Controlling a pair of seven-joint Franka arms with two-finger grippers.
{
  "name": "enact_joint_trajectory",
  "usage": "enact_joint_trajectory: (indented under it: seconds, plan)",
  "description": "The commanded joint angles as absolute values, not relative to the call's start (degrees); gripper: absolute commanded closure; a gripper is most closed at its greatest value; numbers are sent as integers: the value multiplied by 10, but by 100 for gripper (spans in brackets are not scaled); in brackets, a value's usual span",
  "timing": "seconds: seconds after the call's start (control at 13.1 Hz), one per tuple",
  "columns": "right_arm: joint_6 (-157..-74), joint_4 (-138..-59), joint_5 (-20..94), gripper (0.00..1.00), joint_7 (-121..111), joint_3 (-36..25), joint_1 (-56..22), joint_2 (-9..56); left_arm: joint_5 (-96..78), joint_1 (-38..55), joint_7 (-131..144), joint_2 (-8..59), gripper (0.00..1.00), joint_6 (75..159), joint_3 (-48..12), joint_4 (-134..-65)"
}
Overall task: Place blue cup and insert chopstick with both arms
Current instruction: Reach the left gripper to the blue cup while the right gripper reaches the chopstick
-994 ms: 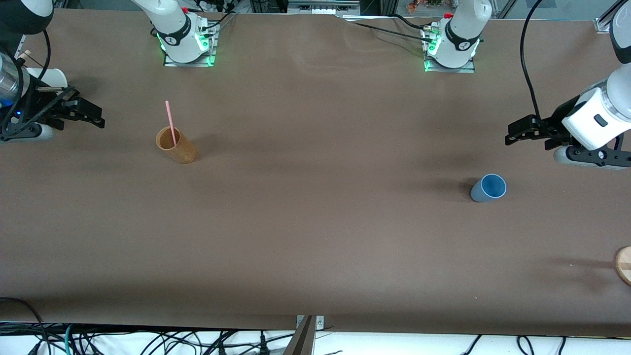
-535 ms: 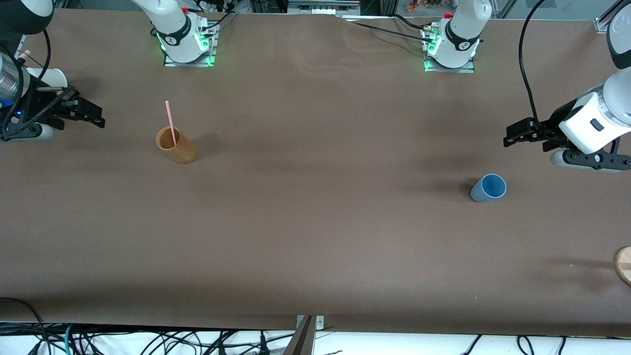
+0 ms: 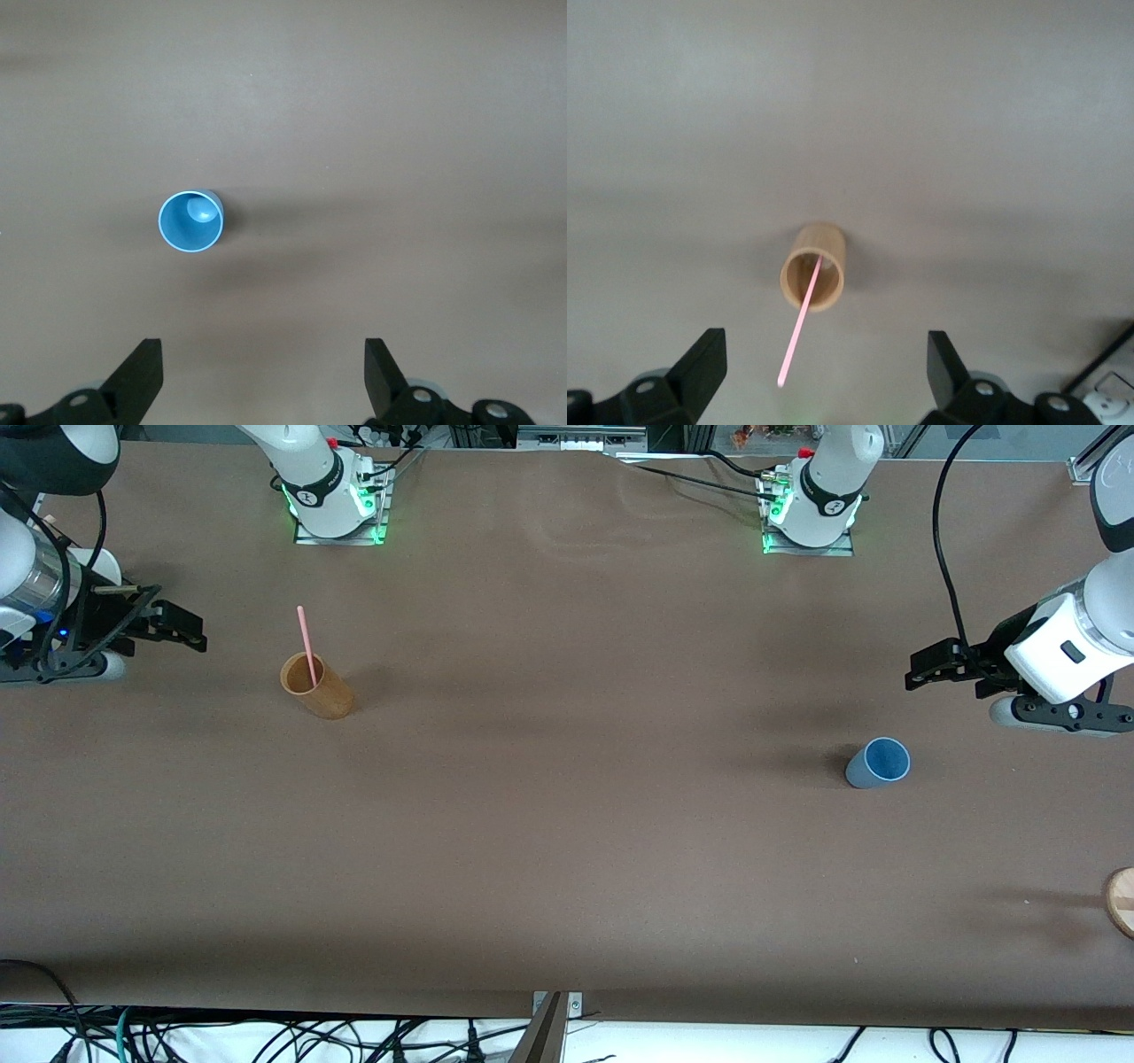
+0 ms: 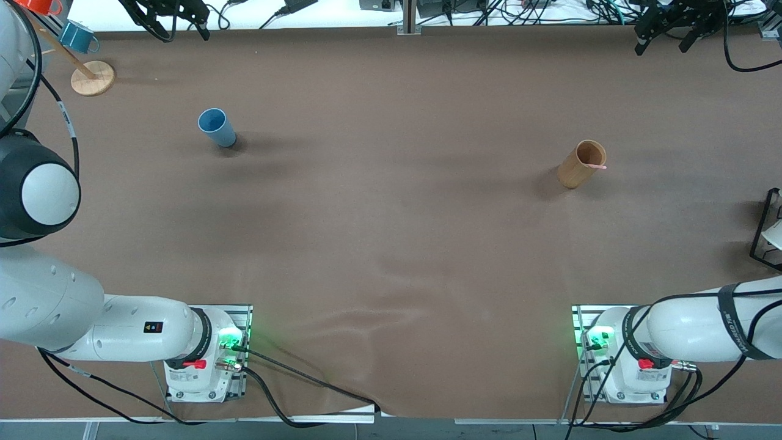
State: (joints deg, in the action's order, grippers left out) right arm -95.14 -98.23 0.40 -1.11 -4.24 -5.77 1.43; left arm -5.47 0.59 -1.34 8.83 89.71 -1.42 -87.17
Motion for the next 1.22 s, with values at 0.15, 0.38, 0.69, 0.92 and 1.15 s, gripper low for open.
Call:
enact_joint_trajectory:
  seconds: [0.15, 0.38, 0.69, 0.92, 1.15]
  plan:
    - [-987, -1010, 12, 0, 6, -44, -54, 2, -56, -45, -31, 127, 0, 891, -14, -875]
    - [-983, -1009, 12, 0, 5, -45, -54, 2, -24, -89, -97, 164, 0, 906, -14, -889]
    - [-968, -1009, 14, 0, 5, -46, -54, -2, 29, -96, -110, 185, 0, 1019, -25, -958]
    - [-959, -1009, 17, 0, 6, -44, -54, -2, 47, -96, -109, 185, 1, 1101, -25, -1027]
    - [-924, -1016, 18, 0, 5, -43, -58, 6, 60, -96, -105, 183, 1, 1182, -25, -1089]
